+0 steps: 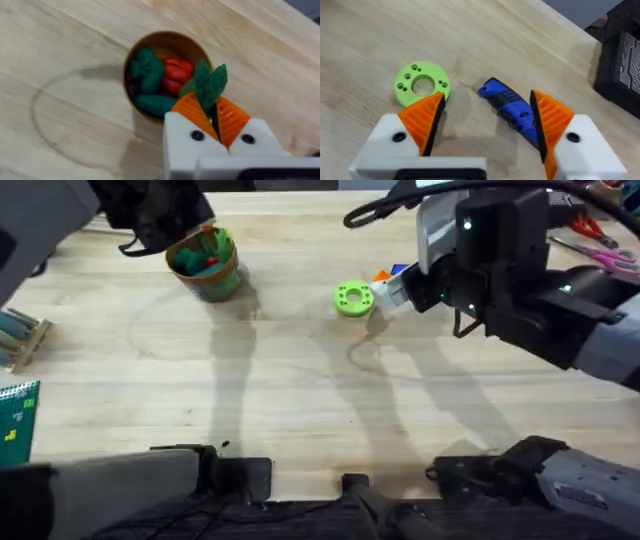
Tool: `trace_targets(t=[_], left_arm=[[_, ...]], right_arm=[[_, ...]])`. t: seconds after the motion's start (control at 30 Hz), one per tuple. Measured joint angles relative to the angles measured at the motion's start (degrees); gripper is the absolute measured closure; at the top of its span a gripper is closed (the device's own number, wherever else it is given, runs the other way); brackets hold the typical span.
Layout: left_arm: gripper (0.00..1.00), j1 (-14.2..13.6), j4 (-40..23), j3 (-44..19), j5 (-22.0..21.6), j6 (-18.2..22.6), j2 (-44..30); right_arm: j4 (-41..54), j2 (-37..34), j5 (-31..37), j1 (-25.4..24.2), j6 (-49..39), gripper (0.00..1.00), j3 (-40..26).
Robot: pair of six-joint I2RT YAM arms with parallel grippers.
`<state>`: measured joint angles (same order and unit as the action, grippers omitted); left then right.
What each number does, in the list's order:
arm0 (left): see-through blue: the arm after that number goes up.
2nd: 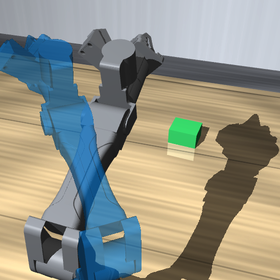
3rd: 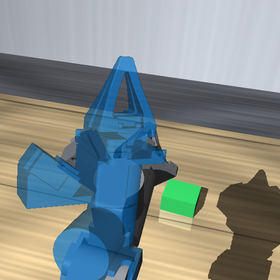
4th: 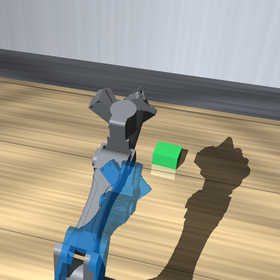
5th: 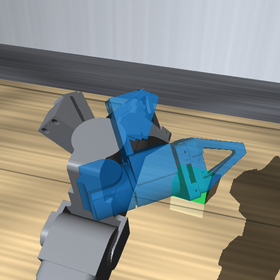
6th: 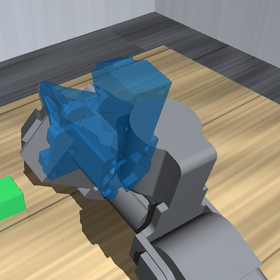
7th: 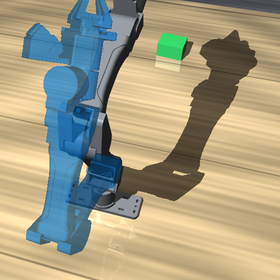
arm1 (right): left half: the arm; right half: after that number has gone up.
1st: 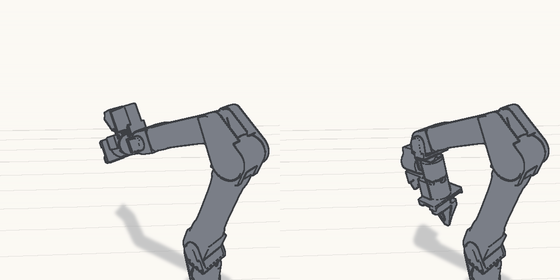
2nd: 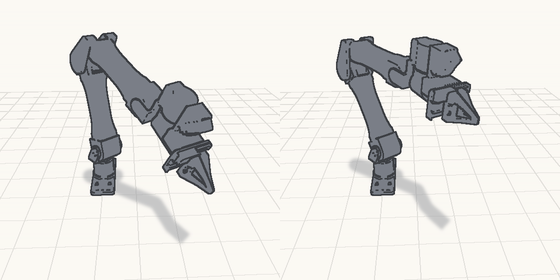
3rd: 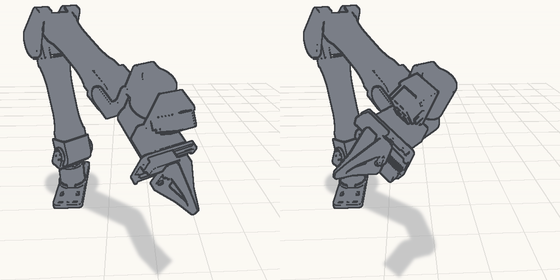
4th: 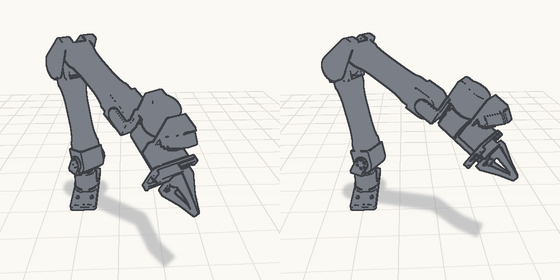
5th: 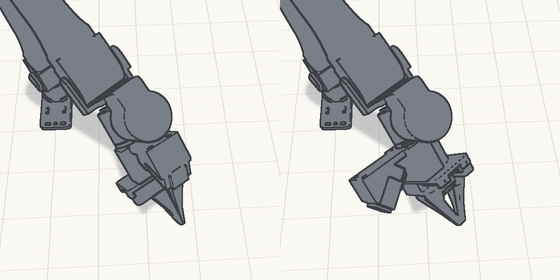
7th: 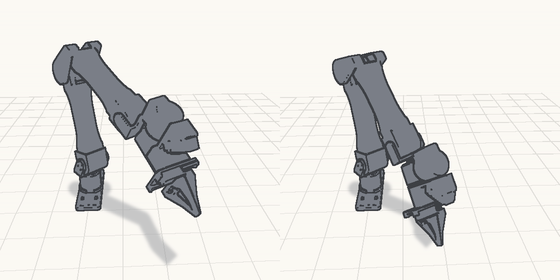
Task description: Pick up the gripper from the table and insert it into the empty holder that is missing its gripper. Then pick up a screw, insert it into the mounting hole, and use the screwdriver to tighten it. Finally, clean up the table by picking up the vegetable and placing it into the bucket.
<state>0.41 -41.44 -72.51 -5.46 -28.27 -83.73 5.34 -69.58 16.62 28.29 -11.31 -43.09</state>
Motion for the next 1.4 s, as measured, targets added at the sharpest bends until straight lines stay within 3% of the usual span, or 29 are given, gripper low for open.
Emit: trace_targets(t=[0.2,0.33,0.4,0.57,0.6,0.73,0.9,1.17,1.27,1.4], left_arm=[[0.987,5.99,3.01,0.0,7.34,9.02,-6.34],[0.987,7.41,3.98,0.0,10.68,13.67,-9.08],[0.826,7.45,4.01,0.0,11.66,15.36,-10.06],[0.087,7.45,4.66,0.02,12.55,16.95,-10.49],[0.036,7.57,4.88,0.02,12.75,17.12,-10.49],[0.015,7.73,3.85,-0.07,13.04,18.11,-10.33],[0.014,7.6,-4.41,-1.79,13.34,21.72,-6.73],[0.014,7.6,-20.99,-6.37,13.93,26.71,11.68],[0.014,7.6,-29.15,-6.45,15.75,27.31,17.93],[0.014,7.6,-35.14,-6.45,17.12,27.64,21.77]], right_arm=[[0.29,0.0,0.0,0.0,0.02,0.012,0.0],[0.86,0.0,-0.02,0.0,0.05,0.012,0.0],[1.16,0.0,-0.02,0.0,0.19,0.012,0.0],[1.59,0.0,-0.02,0.0,0.65,0.012,0.0],[1.62,0.0,-0.02,0.0,1.27,0.012,0.0],[3.14,0.07,-0.02,0.0,5.06,0.012,-0.02],[14.26,2.35,-0.07,0.0,8.49,0.012,-2.41],[33.91,10.5,-0.22,0.0,11.96,0.013,-14.02],[38.5,14.27,-0.22,0.0,14.13,0.013,-15.73],[41.37,18.79,-0.22,0.0,15.79,0.013,-16.0]])
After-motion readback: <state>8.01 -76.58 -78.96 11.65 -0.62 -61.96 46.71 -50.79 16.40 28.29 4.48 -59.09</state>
